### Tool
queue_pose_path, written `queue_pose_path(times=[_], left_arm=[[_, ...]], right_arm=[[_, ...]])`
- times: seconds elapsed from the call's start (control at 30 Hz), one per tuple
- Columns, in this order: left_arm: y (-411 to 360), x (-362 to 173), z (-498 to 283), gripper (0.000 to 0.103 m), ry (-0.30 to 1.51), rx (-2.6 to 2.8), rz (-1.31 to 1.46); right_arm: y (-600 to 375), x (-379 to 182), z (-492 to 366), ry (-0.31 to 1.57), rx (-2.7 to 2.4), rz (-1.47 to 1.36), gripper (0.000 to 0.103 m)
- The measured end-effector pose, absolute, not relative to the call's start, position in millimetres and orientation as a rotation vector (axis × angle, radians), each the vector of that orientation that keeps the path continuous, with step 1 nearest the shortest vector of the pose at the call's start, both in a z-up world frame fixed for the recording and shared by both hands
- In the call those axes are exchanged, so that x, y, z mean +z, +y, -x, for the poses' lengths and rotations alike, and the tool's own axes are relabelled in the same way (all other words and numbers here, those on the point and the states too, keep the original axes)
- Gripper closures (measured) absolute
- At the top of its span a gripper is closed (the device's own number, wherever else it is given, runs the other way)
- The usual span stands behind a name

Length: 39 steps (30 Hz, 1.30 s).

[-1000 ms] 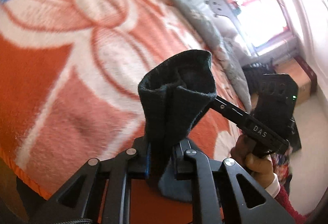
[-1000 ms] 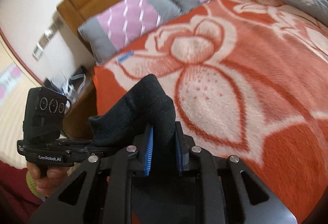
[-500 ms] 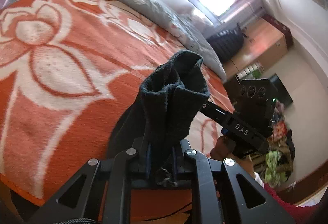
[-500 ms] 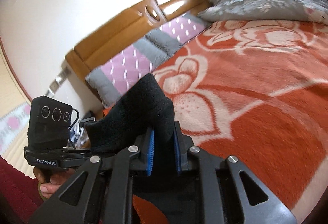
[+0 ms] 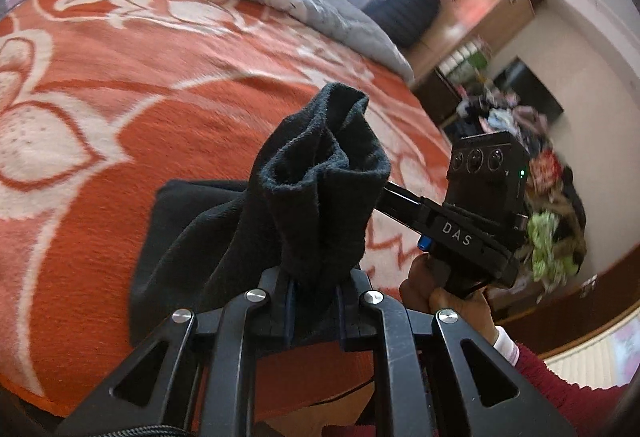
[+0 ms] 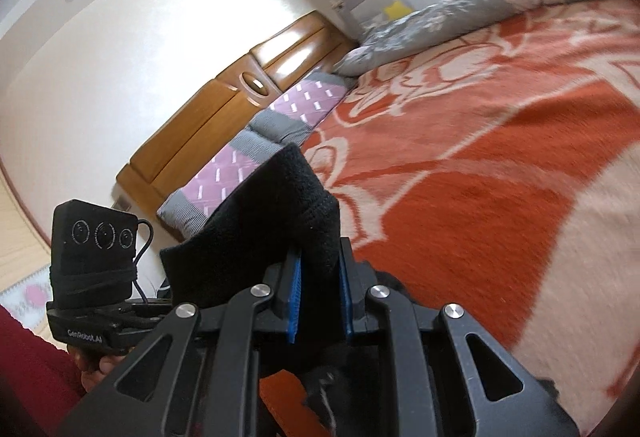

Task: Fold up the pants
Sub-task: 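Lift the bundle end with both grippers and fold it over the rest, then lay the folded end down and open both grippers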

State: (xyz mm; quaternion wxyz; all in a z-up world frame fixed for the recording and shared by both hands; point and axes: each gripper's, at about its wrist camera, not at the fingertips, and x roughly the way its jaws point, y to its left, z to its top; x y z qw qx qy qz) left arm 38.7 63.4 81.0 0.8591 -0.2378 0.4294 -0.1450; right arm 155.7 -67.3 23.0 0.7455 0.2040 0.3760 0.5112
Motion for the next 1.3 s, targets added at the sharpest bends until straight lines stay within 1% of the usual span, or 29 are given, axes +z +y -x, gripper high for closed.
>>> queue_pose_path(times=[0.27, 0.47, 0.63, 0.73, 0.83, 0.97, 1.2, 1.3], left_arm=[[8.1, 58.9, -49.2, 0.089, 0.965, -0.346, 0.36], [-18.8, 40.1, -55.1, 0.089, 1.001, -0.369, 0.291], [-36.7, 21.7, -56.3, 0.088, 1.038, -0.388, 0.247], [-46.9, 10.2, -57.9, 0.087, 1.059, -0.405, 0.224], [-53.5, 0.6, -58.7, 0.083, 1.073, -0.422, 0.208], [-55.0, -3.1, -59.7, 0.073, 1.075, -0.445, 0.2], [-51.5, 0.6, -57.9, 0.067, 1.08, -0.477, 0.225], [-49.6, 1.9, -54.3, 0.06, 1.085, -0.5, 0.237]], right_arm=[[-108.2, -6.8, -152.0, 0.834, 1.043, -0.51, 0.086], [-129.7, -25.5, -147.1, 0.853, 0.997, -0.533, 0.085], [-137.0, -33.1, -139.8, 0.873, 0.951, -0.492, 0.085], [-145.0, -38.3, -135.6, 0.902, 0.904, -0.462, 0.082], [-154.2, -43.1, -129.0, 0.941, 0.841, -0.428, 0.082], [-164.7, -42.7, -120.5, 0.958, 0.762, -0.394, 0.082], [-183.7, -34.9, -114.8, 0.956, 0.677, -0.417, 0.081], [-185.0, -29.4, -112.4, 0.952, 0.651, -0.403, 0.078]])
